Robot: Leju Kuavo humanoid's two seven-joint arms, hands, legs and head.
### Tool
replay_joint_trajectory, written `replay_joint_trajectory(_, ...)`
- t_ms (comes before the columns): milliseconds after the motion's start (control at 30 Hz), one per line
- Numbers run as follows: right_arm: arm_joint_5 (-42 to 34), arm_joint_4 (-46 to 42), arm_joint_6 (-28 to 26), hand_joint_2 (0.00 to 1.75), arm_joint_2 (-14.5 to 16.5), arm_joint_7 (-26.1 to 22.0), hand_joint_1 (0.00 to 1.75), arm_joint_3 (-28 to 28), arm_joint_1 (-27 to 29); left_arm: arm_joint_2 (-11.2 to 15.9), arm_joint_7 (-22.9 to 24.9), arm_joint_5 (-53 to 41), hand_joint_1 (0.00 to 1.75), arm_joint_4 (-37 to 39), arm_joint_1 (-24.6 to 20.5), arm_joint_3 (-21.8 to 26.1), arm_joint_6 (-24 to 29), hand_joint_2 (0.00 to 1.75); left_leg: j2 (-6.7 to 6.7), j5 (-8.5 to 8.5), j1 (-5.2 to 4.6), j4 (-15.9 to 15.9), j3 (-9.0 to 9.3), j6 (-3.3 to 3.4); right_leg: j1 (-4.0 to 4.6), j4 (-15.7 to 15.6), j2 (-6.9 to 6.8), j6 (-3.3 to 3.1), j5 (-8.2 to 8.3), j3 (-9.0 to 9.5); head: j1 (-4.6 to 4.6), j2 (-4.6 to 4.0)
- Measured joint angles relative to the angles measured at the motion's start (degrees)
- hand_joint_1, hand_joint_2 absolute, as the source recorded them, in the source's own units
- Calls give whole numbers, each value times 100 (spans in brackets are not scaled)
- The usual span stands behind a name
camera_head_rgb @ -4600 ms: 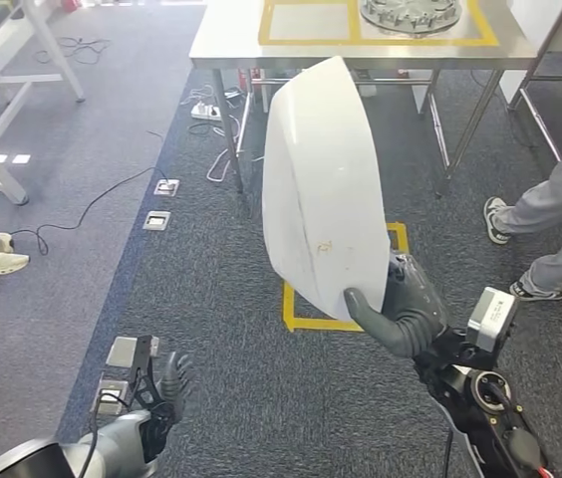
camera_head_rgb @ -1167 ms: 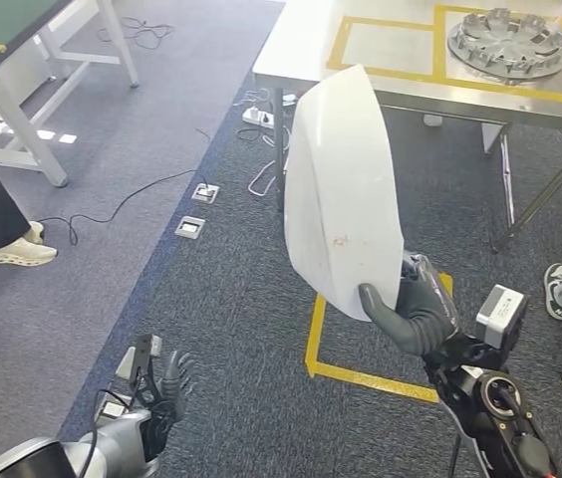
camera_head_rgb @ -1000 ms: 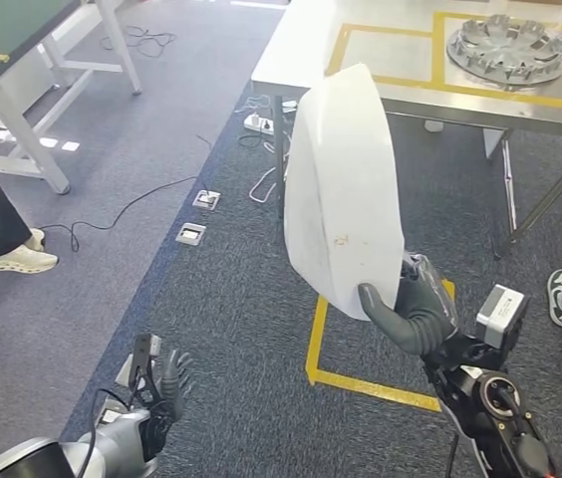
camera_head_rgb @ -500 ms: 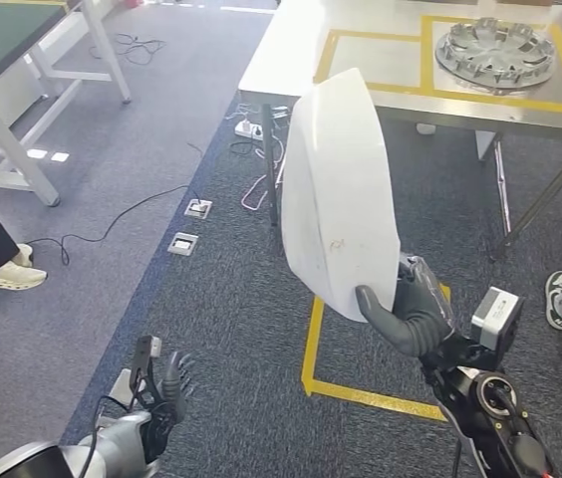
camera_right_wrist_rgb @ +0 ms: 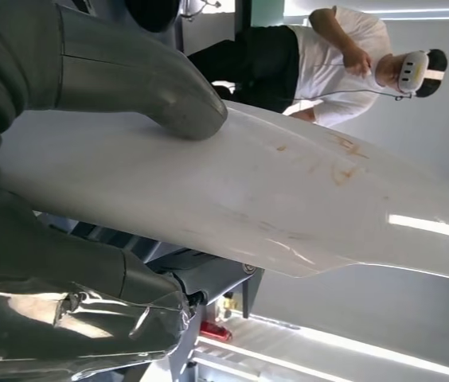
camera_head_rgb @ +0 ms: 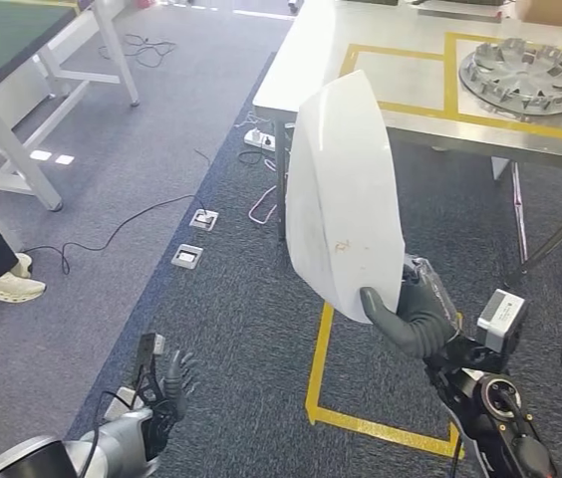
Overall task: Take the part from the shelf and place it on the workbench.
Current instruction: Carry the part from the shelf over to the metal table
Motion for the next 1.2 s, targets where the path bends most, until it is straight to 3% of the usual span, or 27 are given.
replay_joint_trajectory(33, 1, 6, 2, 175, 0, 2, 175, -4, 0, -5, -1, 2, 0, 0, -5, -1, 0, 0, -7, -65, -6, -12, 48, -20, 24, -273, 5, -34, 254, 65, 22, 0)
replay_joint_trajectory(67, 1, 11, 6, 175, 0, 2, 175, -10, 1, -9, -3, 4, 0, 0, -8, -2, 0, 0, -13, -102, -6, -30, 85, -45, 39, -420, 9, -61, 382, 98, 43, 0)
replay_joint_trajectory(167, -2, 16, 21, 175, 6, -1, 175, -30, -15, -12, -14, 10, 0, 0, -22, -3, -3, 0, -9, -31, -7, 115, 87, -134, 28, -521, 14, -122, 280, 282, 47, 0)
replay_joint_trajectory(200, -2, 17, 26, 175, 9, -3, 175, -33, -25, -11, -18, 10, 0, 0, -33, -3, -4, 0, 1, 48, -9, 394, -64, -158, 12, -557, 14, -140, 237, 379, 39, 0)
replay_joint_trajectory(267, -3, 21, 37, 175, 12, -5, 175, -34, -35, -9, -24, 13, 0, 0, -45, -3, -5, 0, 22, 58, 5, 1208, -645, -198, -19, -605, 16, -160, 116, 573, 20, 0)
replay_joint_trajectory(333, -3, 30, 44, 175, 12, -4, 175, -34, -28, 0, -25, 19, 0, 0, -18, -3, -5, 0, 35, -311, 31, 1803, -1265, -245, -33, -615, 21, -164, -47, 764, 12, 0)
replay_joint_trajectory(367, -3, 35, 45, 175, 12, -3, 175, -35, -23, 3, -25, 21, 0, 0, 2, -3, -5, 0, 39, -505, 45, 1859, -1462, -267, -39, -615, 28, -159, -133, 869, 12, 0)
replay_joint_trajectory(400, -3, 39, 45, 175, 12, -3, 175, -36, -20, 6, -25, 21, 0, 0, 14, -3, -5, 0, 42, -592, 58, 1755, -1576, -289, -45, -614, 35, -151, -225, 988, 12, 0)
replay_joint_trajectory(433, -3, 41, 45, 175, 12, -3, 175, -36, -20, 8, -25, 21, 0, 0, 17, -3, -5, 0, 45, -498, 67, 1498, -1600, -301, -50, -614, 40, -137, -318, 1112, 13, 0)
replay_joint_trajectory(467, -3, 42, 45, 175, 12, -3, 175, -36, -21, 11, -25, 21, 0, 0, 15, -3, -5, 0, 50, -208, 74, 1119, -1557, -304, -54, -616, 38, -119, -417, 1226, 13, 0)
replay_joint_trajectory(533, -4, 48, 45, 175, 11, -3, 175, -35, -26, 19, -24, 21, 0, 1, 14, -3, -5, 0, 75, 672, 69, 352, -1423, -279, -48, -614, 40, -74, -606, 1389, 36, -2)
replay_joint_trajectory(567, -4, 50, 46, 175, 11, -1, 175, -34, -31, 22, -25, 22, 0, 1, 19, -3, -5, 0, 79, 989, 53, 130, -1377, -256, -41, -624, 44, -47, -688, 1425, 73, -3)
replay_joint_trajectory(600, -4, 52, 46, 175, 11, 0, 175, -35, -34, 24, -26, 22, 0, 2, 25, -3, -5, 0, 78, 1146, 45, 29, -1353, -230, -33, -615, 54, -19, -735, 1477, 135, -4)
replay_joint_trajectory(633, -4, 51, 46, 175, 12, 0, 175, -36, -38, 26, -28, 23, 0, 2, 22, -3, -5, 0, 72, 1116, 36, 28, -1325, -196, -31, -598, 65, 7, -761, 1526, 199, -5)
replay_joint_trajectory(700, -4, 47, 45, 175, 12, -2, 175, -41, -52, 21, -34, 23, 0, 1, 6, -3, -5, 0, 57, 1043, 48, 14, -1220, -123, -45, -392, 47, 50, -777, 1486, 277, -4)
replay_joint_trajectory(733, -6, 46, 45, 175, 12, -4, 175, -43, -60, 23, -38, 23, 0, 0, -5, -3, -5, 0, 54, 992, 47, 13, -1146, -87, -55, -136, 35, 69, -813, 1359, 287, -4)
replay_joint_trajectory(800, -7, 47, 45, 175, 12, -7, 175, -44, -60, 28, -43, 23, 0, 1, -10, -3, -5, 0, 43, 872, 40, 11, -988, -41, -70, 642, 19, 109, -1017, 914, 298, -3)
replay_joint_trajectory(867, -7, 49, 44, 175, 11, -7, 175, -44, -44, 32, -42, 23, 0, 2, 2, -3, -5, 0, 41, 730, 33, 11, -817, -30, -77, 1252, 17, 144, -1399, 419, 296, -3)
replay_joint_trajectory(900, -7, 50, 43, 175, 10, -6, 175, -44, -35, 31, -42, 23, 0, 2, 9, -3, -5, 0, 36, 652, 32, 11, -715, -30, -78, 1325, 16, 152, -1547, 256, 295, -3)
replay_joint_trajectory(933, -7, 51, 40, 175, 10, -5, 175, -44, -31, 30, -42, 22, 0, 2, 13, -3, -5, 0, 29, 569, 32, 11, -602, -31, -78, 1218, 16, 152, -1580, 176, 296, -3)
replay_joint_trajectory(967, -8, 51, 37, 175, 10, -5, 175, -45, -29, 28, -42, 21, 0, 1, 15, -3, -5, 0, 23, 482, 31, 11, -480, -37, -77, 951, 16, 138, -1440, 166, 297, -4)
replay_joint_trajectory(1000, -9, 51, 31, 175, 10, -5, 175, -45, -29, 26, -42, 19, 0, 2, 18, -3, -5, 0, 19, 394, 31, 4, -376, -48, -74, 573, 16, 111, -1089, 196, 298, -4)
replay_joint_trajectory(1067, -15, 58, 16, 175, 5, -4, 175, -48, -27, 20, -37, 12, 0, 5, 10, -4, -1, 0, 7, 235, 17, 9, -232, -89, -52, -187, 17, 48, -159, 234, 315, -4)
replay_joint_trajectory(1100, -19, 62, 8, 175, 2, -3, 175, -50, -23, 17, -31, 9, 0, 7, 7, -4, 1, 0, -3, 181, 12, 5, -199, -119, -40, -399, 21, 17, 167, 245, 315, -3)
replay_joint_trajectory(1133, -20, 66, -1, 175, -1, 1, 175, -54, -21, 15, -25, 7, 0, 7, 0, -5, 2, 0, -13, 149, 6, 10, -168, -148, -28, -498, 24, -9, 305, 258, 314, -3)
replay_joint_trajectory(1200, -24, 58, -25, 175, -1, 7, 175, -62, -24, 12, -18, 2, 0, 6, -8, -5, 1, 0, -19, 138, 11, 98, -160, -197, -37, -516, 39, -59, 265, 372, 287, -2)
